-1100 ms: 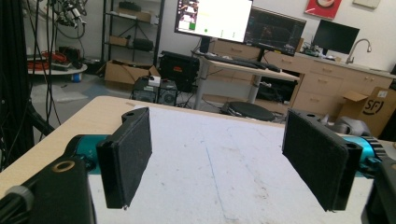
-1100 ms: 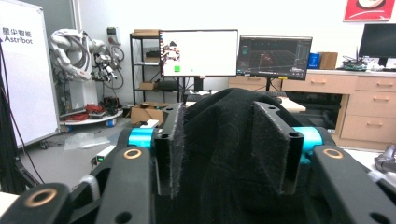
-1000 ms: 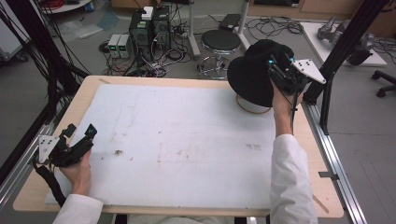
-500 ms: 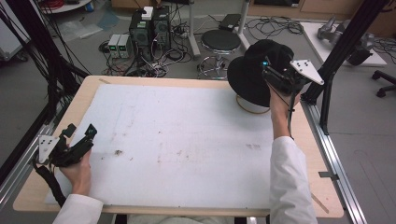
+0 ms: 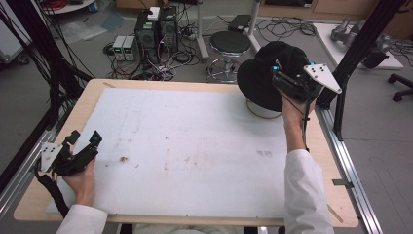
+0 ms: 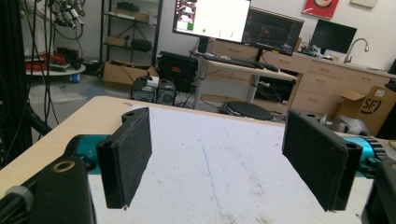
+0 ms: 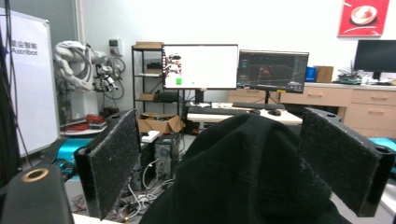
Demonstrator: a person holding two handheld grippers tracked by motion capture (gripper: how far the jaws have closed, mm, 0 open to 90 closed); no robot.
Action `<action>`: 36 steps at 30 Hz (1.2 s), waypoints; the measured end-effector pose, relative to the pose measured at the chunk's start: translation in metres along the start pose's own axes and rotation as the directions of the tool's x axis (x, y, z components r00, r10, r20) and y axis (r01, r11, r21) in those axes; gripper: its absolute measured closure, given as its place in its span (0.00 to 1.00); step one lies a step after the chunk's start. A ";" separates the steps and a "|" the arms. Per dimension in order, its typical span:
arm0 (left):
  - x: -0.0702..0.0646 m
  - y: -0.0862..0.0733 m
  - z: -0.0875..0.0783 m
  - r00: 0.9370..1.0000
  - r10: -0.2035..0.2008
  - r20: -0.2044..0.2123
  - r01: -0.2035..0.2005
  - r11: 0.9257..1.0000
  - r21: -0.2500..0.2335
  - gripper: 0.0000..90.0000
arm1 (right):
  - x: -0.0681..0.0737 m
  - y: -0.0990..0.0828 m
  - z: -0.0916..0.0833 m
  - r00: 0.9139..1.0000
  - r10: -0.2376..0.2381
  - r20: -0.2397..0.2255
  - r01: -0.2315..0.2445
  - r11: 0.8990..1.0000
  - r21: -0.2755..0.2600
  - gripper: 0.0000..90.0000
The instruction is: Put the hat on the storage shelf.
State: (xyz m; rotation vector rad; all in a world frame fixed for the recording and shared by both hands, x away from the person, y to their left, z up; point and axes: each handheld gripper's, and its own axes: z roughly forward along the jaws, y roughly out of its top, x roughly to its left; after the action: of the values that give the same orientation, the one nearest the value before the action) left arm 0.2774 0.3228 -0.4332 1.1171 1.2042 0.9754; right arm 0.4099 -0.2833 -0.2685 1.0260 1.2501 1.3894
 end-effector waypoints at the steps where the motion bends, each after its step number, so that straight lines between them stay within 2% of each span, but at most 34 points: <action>1: 0.000 0.000 -0.002 1.000 -0.001 0.000 0.001 1.000 -0.001 0.27 | 0.000 -0.001 -0.001 1.000 -0.003 0.003 0.003 1.000 -0.002 0.14; 12: -0.005 0.000 -0.024 1.000 0.007 0.000 -0.007 1.000 -0.009 0.27 | 0.000 -0.014 -0.029 1.000 -0.002 0.022 0.002 1.000 0.008 0.14; 21: -0.006 0.000 -0.038 1.000 0.006 -0.010 -0.006 1.000 -0.013 0.27 | 0.003 -0.021 -0.052 1.000 -0.009 0.010 0.009 1.000 0.010 0.14; 30: -0.007 0.000 -0.043 1.000 0.006 -0.008 -0.006 1.000 -0.013 0.27 | 0.004 -0.029 -0.074 1.000 -0.008 0.012 0.008 1.000 0.001 0.14; 36: -0.009 -0.001 -0.041 1.000 0.008 -0.004 -0.008 1.000 -0.011 0.27 | 0.006 -0.041 -0.086 1.000 0.004 0.013 -0.004 1.000 0.023 0.13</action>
State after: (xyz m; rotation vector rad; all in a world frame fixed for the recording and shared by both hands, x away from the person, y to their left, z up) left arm 0.2361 0.3193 -0.4329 1.1127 1.1969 0.9898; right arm 0.3293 -0.2930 -0.3190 1.0525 1.2581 1.3716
